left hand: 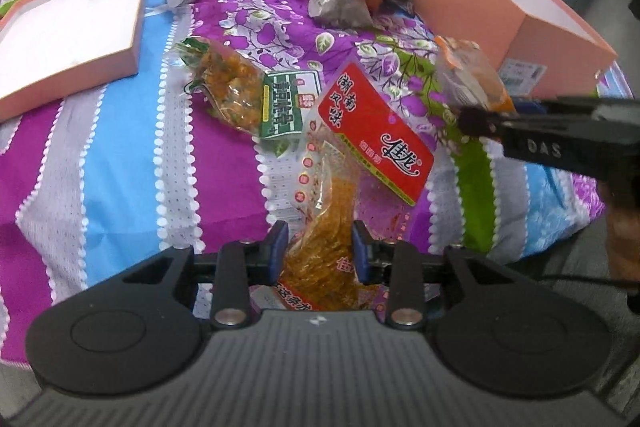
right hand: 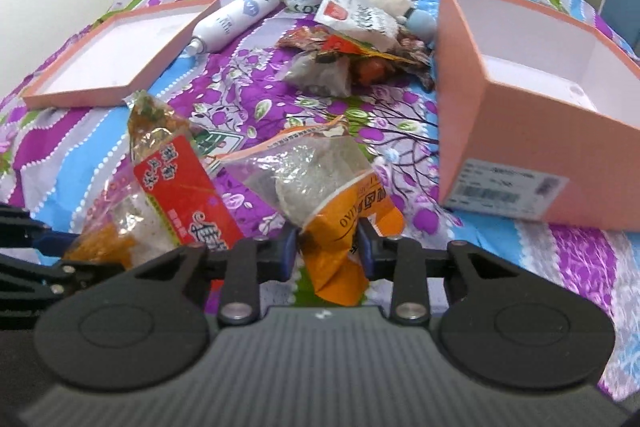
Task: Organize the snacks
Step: 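Lift both held packets and carry them over the pink shoebox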
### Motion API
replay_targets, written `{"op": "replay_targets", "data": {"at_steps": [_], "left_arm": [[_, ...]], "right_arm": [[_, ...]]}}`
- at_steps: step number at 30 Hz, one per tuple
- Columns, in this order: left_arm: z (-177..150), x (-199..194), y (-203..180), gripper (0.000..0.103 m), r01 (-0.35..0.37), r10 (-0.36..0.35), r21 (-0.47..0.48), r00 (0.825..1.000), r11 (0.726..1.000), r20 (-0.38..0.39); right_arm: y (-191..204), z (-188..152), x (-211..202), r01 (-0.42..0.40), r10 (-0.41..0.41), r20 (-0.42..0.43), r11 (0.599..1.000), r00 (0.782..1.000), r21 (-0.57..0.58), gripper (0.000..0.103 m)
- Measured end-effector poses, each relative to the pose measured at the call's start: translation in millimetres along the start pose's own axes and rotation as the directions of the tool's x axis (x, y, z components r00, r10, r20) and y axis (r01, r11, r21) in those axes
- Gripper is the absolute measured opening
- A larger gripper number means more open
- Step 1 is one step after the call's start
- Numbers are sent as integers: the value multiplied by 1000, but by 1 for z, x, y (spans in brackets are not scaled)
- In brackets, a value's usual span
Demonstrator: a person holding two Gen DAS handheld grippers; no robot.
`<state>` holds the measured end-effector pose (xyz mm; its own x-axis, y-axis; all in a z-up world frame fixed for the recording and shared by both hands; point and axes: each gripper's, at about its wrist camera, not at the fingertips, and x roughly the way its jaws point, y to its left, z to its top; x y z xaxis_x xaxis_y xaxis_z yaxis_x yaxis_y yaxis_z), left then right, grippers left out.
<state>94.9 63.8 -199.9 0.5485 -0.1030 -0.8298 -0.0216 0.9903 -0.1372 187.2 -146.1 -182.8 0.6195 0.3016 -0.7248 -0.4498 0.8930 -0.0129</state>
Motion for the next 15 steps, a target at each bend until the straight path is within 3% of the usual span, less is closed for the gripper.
{"op": "replay_targets", "data": {"at_steps": [15], "left_arm": [[5,-27,-19,38,-15,21,-87,997,996,69]], "right_arm": [[-13,-9,-50,-27,24,48,998,999,63,34]]}}
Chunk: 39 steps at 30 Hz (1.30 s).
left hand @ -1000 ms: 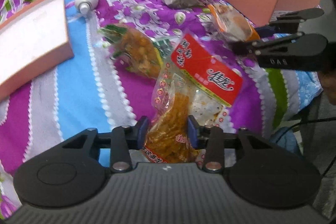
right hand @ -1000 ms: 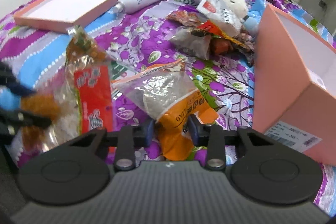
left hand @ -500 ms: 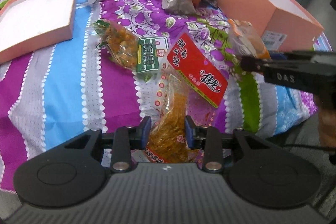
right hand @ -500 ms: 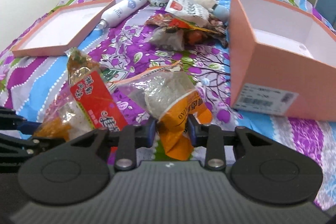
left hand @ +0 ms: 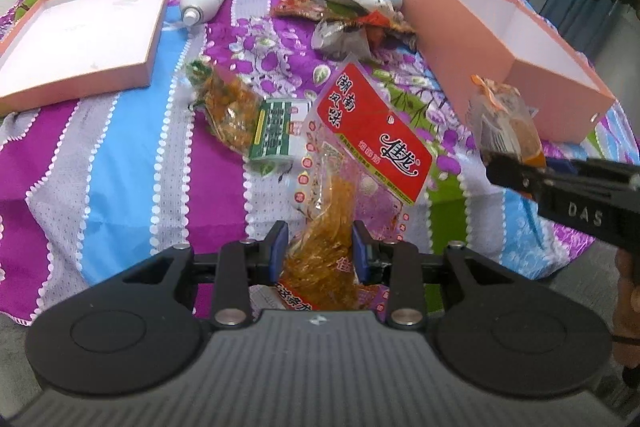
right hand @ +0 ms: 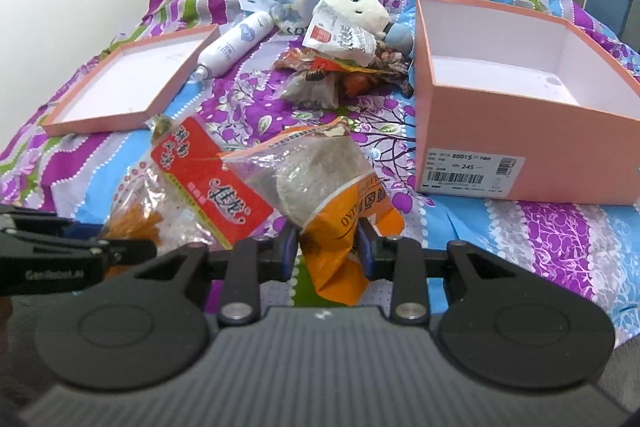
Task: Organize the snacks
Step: 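Lift both held packets and carry them over the pink shoebox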
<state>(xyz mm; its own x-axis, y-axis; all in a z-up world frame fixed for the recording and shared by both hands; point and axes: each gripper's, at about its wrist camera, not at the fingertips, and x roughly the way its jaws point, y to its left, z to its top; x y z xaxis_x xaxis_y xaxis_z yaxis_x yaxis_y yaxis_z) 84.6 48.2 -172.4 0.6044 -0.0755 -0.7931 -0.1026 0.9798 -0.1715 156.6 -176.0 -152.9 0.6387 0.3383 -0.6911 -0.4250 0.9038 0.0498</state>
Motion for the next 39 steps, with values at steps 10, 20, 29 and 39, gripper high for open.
{"op": "replay_targets", "data": {"at_steps": [10,20,29,39], "left_arm": [[40,-19,5,38,-10,18,-100,997,995,77],[141,-8,-2,38,34,-25,-96,995,995,92],[208,-25,-26,38,47,-43,-83,998,995,46],[200,-38,-53,38,163,-138,-116,971,980,197]], "right_arm": [[-3,23,-7,-44,44,7,997,999,57,34],[-8,96,11,-68,68,3,992,998,102,34],[-18,149,-9,-37,39,-18,994,999,101,34],[-40,138,-39,27,-37,193,998,981,56,34]]}}
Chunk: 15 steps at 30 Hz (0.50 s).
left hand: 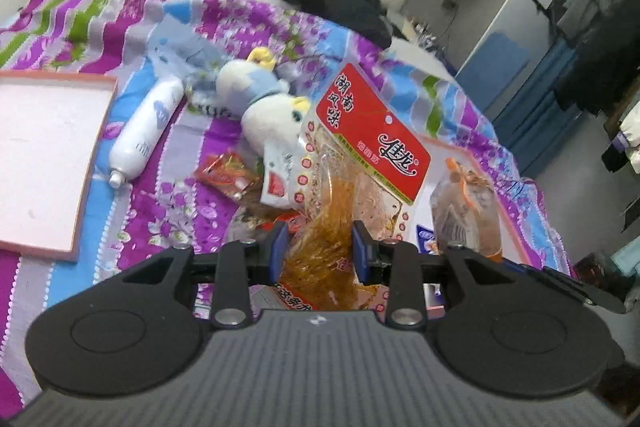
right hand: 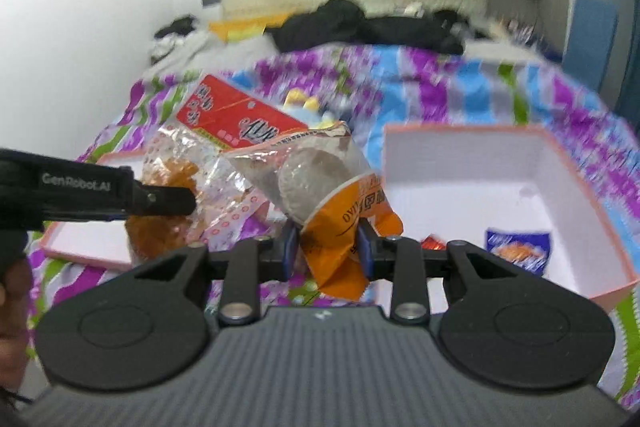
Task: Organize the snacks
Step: 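Lift both held packets and carry them over the pink shoebox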
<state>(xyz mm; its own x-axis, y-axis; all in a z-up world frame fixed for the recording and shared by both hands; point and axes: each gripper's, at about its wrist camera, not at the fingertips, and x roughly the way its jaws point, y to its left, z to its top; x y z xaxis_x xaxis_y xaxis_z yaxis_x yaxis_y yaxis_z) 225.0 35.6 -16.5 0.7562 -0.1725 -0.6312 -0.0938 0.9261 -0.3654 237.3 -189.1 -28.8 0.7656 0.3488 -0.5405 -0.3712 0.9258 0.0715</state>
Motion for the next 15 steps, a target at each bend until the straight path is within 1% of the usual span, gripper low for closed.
{"op": "replay_targets", "data": {"at_steps": [2,5,8,12,15], "left_arm": [[-1,-10,-13,38,8,-9,28,1000,1000,30],[0,-23,-31,38,0,-3,53,999,999,53],[0,-30,-49,38,8,-13,70,998,997,67],[6,-25,-70,38,36,-42,79,996,996,76],[14,-10,-90,38,53,-61,99,995,994,76]], "right_arm": [[-5,3,-14,-17,16,36,1000,999,5,34],[-10,9,-37,28,-26,87,999,996,-22,34],[-26,16,-54,30,-30,123,1000,992,2,34],[-50,25,-59,55,-57,139,998,989,16,34],[-68,29,-52,74,-77,135,997,988,31,34]]}}
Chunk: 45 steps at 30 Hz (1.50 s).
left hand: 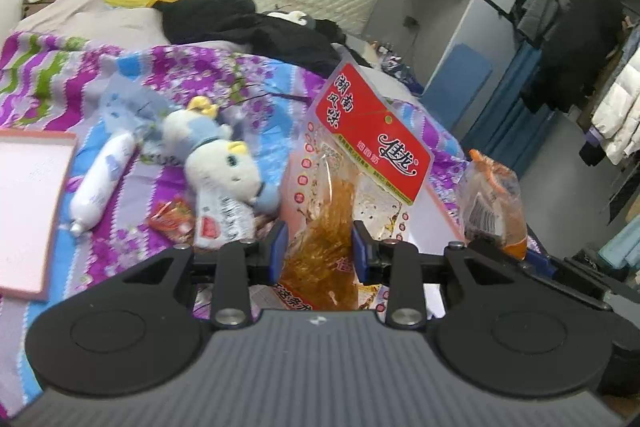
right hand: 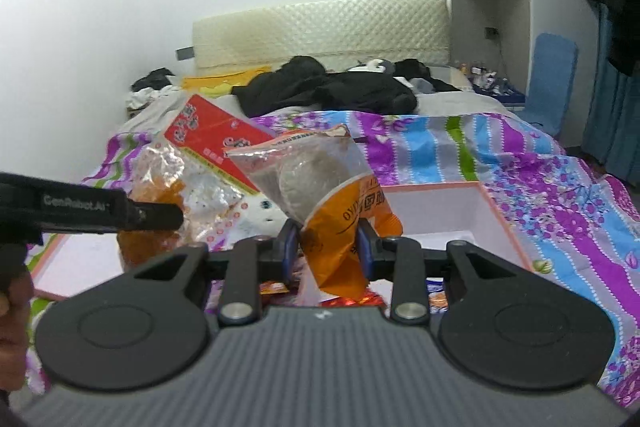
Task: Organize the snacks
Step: 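Lift both held packets and carry them over the pink shoebox, then lower both packets into the shoebox and open both grippers, then withdraw both grippers from the shoebox back toward the snack pile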
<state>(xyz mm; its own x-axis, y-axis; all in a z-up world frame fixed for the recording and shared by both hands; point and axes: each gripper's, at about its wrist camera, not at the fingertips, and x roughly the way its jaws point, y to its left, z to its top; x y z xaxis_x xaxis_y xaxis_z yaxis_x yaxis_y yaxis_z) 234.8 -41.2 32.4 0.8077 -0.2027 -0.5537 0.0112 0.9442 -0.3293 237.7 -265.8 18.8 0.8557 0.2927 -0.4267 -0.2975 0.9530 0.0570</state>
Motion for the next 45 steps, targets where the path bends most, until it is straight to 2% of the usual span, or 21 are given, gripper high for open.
{"op": "replay_targets", "data": {"at_steps": [7,10,12,17,21,25,26,27,29,35,45], "left_arm": [[13,71,-29,38,22,-19,39,998,999,-55],[13,109,-36,38,22,-18,48,996,999,-91],[11,132,-43,38,30,-23,60,992,998,-120],[5,187,-54,38,58,-37,100,980,993,-194],[-5,229,-58,39,62,-32,109,966,992,-256],[-15,254,-55,42,63,-27,106,950,992,-311],[-16,256,-55,46,64,-25,112,948,992,-318],[-17,257,-55,56,61,-19,122,946,991,-324],[-18,253,-55,64,59,-15,131,950,990,-313],[-5,211,-59,64,64,-24,150,967,987,-254],[3,87,-59,64,62,-40,175,991,983,-131]], "right_arm": [[-50,-7,43,58,-54,-64,997,996,54,34],[-69,-17,69,119,-109,-131,991,985,66,34],[-82,-23,87,131,-116,-172,988,978,83,33],[-103,-36,123,166,-143,-224,982,964,89,33],[-119,-51,148,173,-131,-283,976,950,129,29],[-122,-65,155,172,-117,-319,974,941,151,29],[-122,-66,155,172,-115,-322,973,940,155,29],[-122,-67,155,171,-114,-321,973,940,158,29],[-121,-67,151,174,-118,-314,972,942,157,30],[-112,-52,127,169,-123,-261,972,957,161,30],[-73,-27,46,133,-110,-142,977,984,167,30]]}}
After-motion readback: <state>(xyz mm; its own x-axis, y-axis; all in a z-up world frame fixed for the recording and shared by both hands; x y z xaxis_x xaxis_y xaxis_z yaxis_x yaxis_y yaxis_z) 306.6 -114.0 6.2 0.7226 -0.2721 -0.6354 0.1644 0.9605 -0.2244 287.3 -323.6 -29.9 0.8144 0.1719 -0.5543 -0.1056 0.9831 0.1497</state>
